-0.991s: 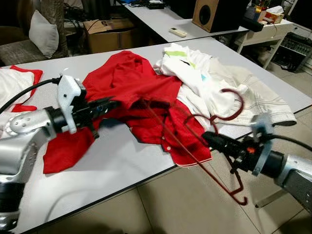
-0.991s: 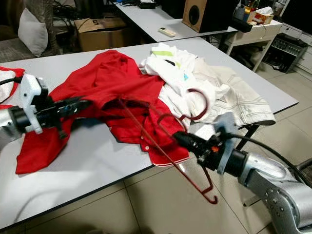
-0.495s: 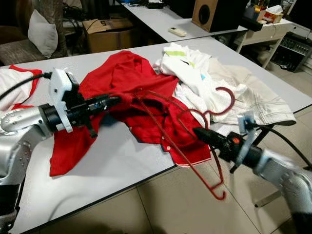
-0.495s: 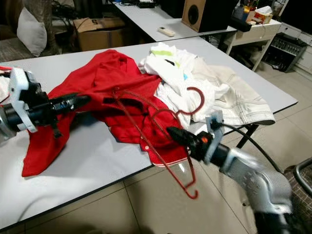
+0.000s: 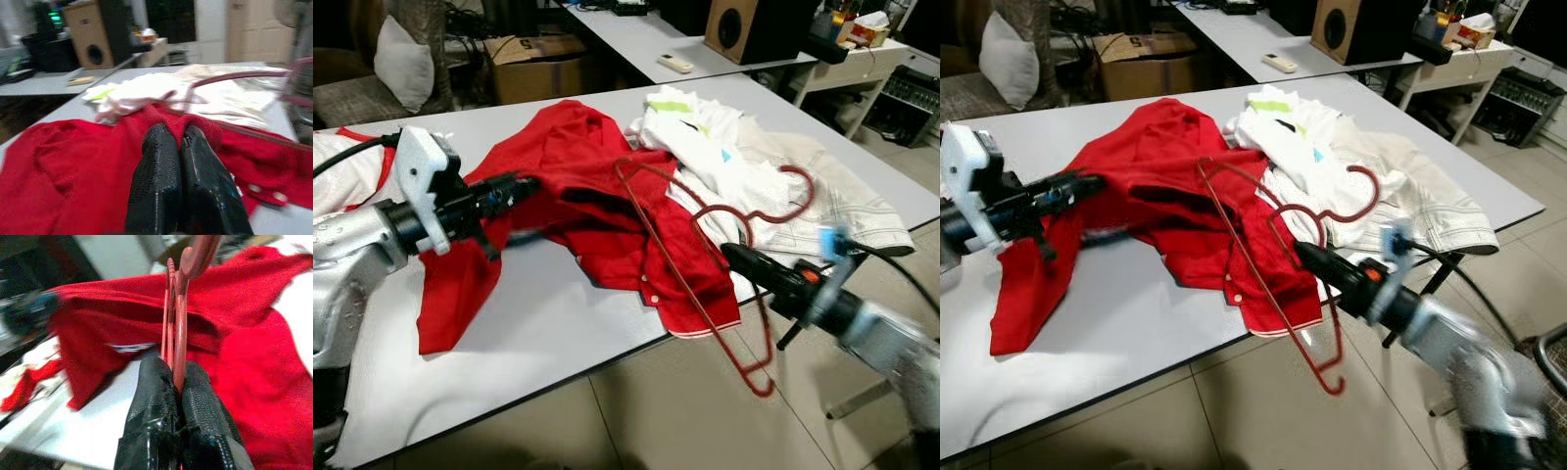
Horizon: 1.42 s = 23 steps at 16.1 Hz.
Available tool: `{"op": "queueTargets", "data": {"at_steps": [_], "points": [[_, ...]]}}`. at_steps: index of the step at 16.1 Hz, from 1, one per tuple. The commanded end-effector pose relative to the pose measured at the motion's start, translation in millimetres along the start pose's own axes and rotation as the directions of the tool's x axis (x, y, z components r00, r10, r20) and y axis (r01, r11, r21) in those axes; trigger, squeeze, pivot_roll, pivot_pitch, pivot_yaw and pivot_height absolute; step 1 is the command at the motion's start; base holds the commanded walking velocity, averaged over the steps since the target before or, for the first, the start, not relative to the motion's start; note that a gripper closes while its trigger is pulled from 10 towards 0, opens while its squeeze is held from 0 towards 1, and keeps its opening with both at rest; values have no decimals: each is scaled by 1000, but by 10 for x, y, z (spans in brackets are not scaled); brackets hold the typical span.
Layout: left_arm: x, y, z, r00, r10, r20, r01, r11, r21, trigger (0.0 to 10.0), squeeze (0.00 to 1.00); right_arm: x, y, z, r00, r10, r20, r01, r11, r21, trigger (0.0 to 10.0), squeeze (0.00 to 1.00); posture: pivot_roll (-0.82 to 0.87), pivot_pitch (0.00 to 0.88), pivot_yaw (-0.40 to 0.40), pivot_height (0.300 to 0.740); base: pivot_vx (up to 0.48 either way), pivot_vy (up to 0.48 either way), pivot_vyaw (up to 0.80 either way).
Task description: Hang hanger
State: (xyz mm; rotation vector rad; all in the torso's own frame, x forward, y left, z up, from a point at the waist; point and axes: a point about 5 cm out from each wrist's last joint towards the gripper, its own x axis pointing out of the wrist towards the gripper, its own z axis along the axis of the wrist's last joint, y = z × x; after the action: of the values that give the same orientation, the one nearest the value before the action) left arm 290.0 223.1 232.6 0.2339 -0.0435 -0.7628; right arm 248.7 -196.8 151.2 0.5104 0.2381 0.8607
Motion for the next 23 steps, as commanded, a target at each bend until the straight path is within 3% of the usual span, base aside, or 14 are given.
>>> {"op": "queueTargets", "data": {"at_steps": [1,2,5,9,14,20,23], "points": [[67,20,71,1000,17,21,-18,999,37,0,0,-91,85,111,998,60,30,-59,997,-39,10000,0,-33,0,-57,740,0,0,0],[117,20,91,999,20,35,-21,999,39,0,0,-231,163,123,993,118,15,-117,992,-45,10000,0,-37,0,-53,740,0,0,0],[146,46,105,999,35,41,-37,998,47,0,0,-382,218,72,985,161,-59,-164,985,-53,10000,0,-42,0,-48,740,0,0,0],[142,60,142,998,23,58,-26,998,52,0,0,-412,155,-52,986,104,-132,-109,993,-33,10000,0,-40,0,-48,740,0,0,0],[77,-149,133,978,-198,59,200,979,-34,0,0,-193,-22,-73,987,81,-140,-84,996,-11,10000,0,-31,0,-47,740,0,0,0],[40,-265,144,964,-264,45,266,962,-63,0,0,-34,-196,-95,989,63,-137,-59,998,32,10000,0,-20,0,-55,740,0,0,0],[62,-288,249,959,-270,86,276,959,-66,0,0,131,-277,-153,990,29,-137,-21,998,57,10000,0,-19,0,-56,740,0,0,0]]}}
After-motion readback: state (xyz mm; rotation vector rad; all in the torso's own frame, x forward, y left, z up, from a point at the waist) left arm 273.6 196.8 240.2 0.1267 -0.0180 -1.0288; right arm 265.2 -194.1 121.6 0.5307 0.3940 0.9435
